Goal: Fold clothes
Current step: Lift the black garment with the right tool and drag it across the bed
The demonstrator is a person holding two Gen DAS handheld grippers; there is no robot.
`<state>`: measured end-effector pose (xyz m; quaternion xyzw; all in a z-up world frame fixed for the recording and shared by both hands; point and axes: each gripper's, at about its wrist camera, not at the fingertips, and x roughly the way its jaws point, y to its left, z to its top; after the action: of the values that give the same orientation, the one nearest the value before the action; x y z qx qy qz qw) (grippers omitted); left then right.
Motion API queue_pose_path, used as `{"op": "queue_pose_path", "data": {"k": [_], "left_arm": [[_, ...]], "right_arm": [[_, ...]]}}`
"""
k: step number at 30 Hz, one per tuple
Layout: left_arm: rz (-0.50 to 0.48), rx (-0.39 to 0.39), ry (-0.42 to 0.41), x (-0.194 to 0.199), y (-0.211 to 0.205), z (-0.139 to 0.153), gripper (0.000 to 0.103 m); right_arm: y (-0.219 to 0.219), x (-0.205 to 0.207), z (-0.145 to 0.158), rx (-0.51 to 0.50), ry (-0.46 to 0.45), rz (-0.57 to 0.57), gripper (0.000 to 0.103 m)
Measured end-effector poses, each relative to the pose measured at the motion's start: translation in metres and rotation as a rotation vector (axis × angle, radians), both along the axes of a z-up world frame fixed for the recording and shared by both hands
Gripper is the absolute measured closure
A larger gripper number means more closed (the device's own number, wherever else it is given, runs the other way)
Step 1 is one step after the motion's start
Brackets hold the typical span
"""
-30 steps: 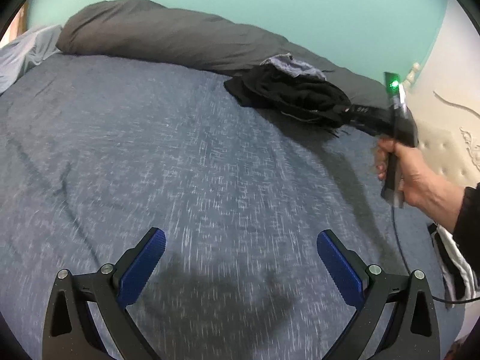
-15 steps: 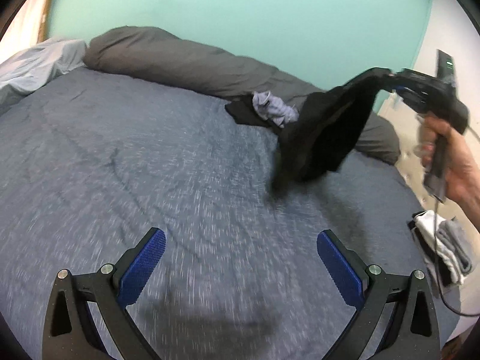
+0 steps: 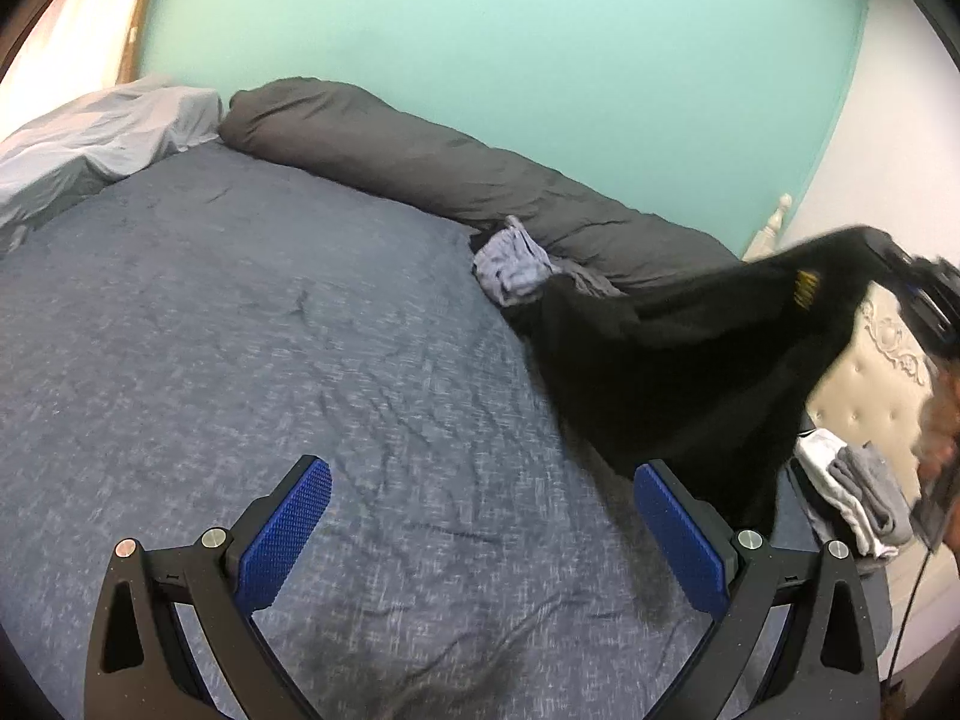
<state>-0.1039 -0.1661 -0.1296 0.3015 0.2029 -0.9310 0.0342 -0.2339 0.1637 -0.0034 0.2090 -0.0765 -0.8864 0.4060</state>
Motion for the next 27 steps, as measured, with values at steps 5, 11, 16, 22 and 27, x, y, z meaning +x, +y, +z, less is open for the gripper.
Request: {"op": "queue_pose_path", "data": {"k": [5,11,16,22,27], "left_arm": [[0.005,0.001,0.001,0.005,0.002,-0.014,0.0],[-0.001,0.004,-0.017,0.001,0.008,-0.038,0.0],[-0.001,0.023,-0.036,-0.012,0.01,-0.065,0.0],[-0.01,0.025,-0.061,-0.031,0.014,-0.098,0.0],[0.001,0.024,-0.088,-0.049,0.012,-0.113,0.0]], "right_arm": [[-0.002,0.02,-0.036,0.081,-0.068,0.025,0.097],[0.003,0.007,-0.107,0.148,-0.204,-0.031,0.097],[0.006,-0.018,-0.162,0.2,-0.323,-0.087,0.092],[-0.016,-0.022,-0.212,0.409,-0.302,-0.045,0.076],[-0.001,-0.024,-0.213,0.414,-0.257,-0.083,0.054]]}}
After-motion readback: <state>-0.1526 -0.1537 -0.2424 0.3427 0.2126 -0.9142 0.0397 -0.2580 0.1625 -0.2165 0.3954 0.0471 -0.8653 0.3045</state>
